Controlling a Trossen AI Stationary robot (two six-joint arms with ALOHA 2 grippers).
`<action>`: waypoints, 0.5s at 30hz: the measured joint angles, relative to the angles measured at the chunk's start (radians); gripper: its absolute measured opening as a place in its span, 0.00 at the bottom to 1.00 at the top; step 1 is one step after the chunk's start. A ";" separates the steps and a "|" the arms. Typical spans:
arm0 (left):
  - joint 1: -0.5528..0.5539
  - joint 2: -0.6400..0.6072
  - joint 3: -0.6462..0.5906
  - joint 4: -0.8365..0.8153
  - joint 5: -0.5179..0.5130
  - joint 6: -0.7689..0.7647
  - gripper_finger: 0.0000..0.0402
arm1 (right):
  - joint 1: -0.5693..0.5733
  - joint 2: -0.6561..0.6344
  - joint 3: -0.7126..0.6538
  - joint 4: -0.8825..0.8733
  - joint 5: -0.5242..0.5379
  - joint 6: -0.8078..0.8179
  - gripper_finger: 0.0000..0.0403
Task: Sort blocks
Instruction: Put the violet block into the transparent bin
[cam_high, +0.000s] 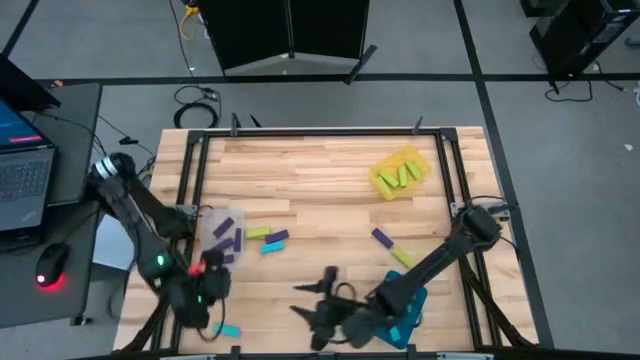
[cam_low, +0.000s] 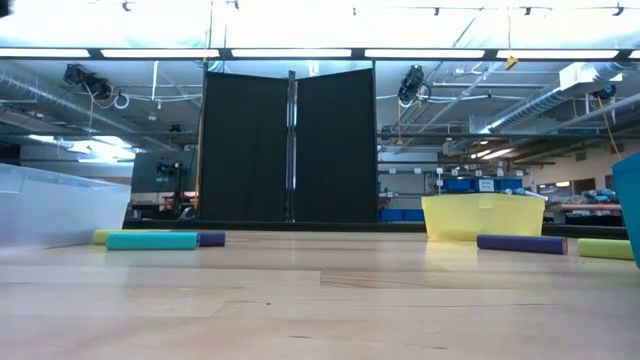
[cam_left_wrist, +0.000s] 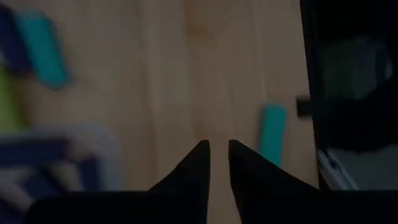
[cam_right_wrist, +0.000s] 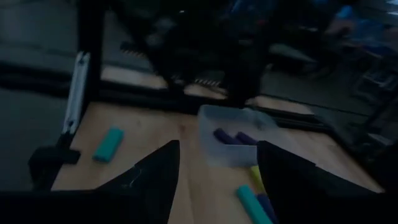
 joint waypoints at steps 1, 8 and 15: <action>-0.021 0.041 0.007 0.002 0.026 -0.029 0.19 | 0.008 -0.027 -0.046 0.038 0.028 0.002 0.56; -0.084 0.297 0.093 -0.002 0.118 -0.114 0.35 | 0.019 -0.153 -0.253 0.233 0.080 0.014 0.54; -0.088 0.341 0.212 -0.032 -0.015 -0.086 0.40 | -0.130 -0.155 -0.265 0.070 -0.186 0.220 0.54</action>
